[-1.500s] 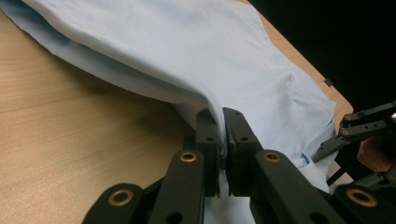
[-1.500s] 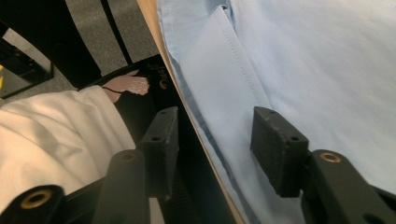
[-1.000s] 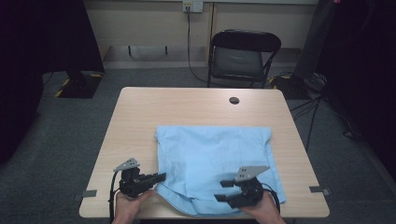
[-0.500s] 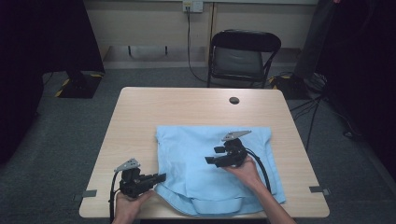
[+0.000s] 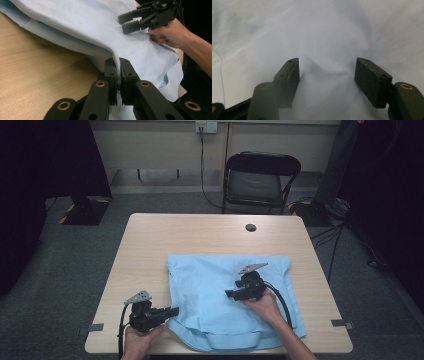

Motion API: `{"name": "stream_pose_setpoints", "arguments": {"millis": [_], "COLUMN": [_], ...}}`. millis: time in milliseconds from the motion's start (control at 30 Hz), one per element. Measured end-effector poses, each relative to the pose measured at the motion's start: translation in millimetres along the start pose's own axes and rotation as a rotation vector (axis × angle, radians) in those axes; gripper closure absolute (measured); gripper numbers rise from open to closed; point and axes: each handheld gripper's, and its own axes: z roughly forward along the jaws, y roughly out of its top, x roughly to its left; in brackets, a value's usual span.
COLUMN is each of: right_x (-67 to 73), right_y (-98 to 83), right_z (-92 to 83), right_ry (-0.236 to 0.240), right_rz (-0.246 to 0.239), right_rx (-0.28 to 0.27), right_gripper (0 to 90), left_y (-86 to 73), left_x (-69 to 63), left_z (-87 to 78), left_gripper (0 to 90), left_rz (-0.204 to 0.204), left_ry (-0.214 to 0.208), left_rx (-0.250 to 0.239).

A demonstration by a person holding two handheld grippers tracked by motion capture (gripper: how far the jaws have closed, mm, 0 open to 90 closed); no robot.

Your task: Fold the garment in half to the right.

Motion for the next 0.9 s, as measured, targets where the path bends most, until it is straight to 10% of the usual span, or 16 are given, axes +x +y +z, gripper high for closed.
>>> {"name": "stream_pose_setpoints", "arguments": {"millis": [333, 533, 700, 900], "right_x": [8.7, -1.2, 16.1, 52.8], "right_y": [-11.3, -11.0, 33.3, 100.7], "right_z": [-17.5, -25.7, -40.5, -13.4], "right_ry": [-0.058, 0.038, 0.087, 0.148], "right_rz": [0.012, 0.039, -0.012, -0.088], "right_rx": [0.080, 0.031, -0.153, -0.171], "right_gripper": [37.1, 36.4, 30.2, 27.0], "left_y": [-2.3, -3.3, -2.4, 0.5], "left_x": [-7.2, -11.9, -12.4, -15.1], "left_z": [4.4, 7.0, 8.4, 14.3], "left_gripper": [85.9, 85.8, 85.8, 85.9], "left_rz": [0.007, 0.023, 0.024, 0.040], "left_ry": [-0.029, -0.038, -0.038, -0.048], "left_rx": [0.019, 0.027, 0.026, 0.033]}}
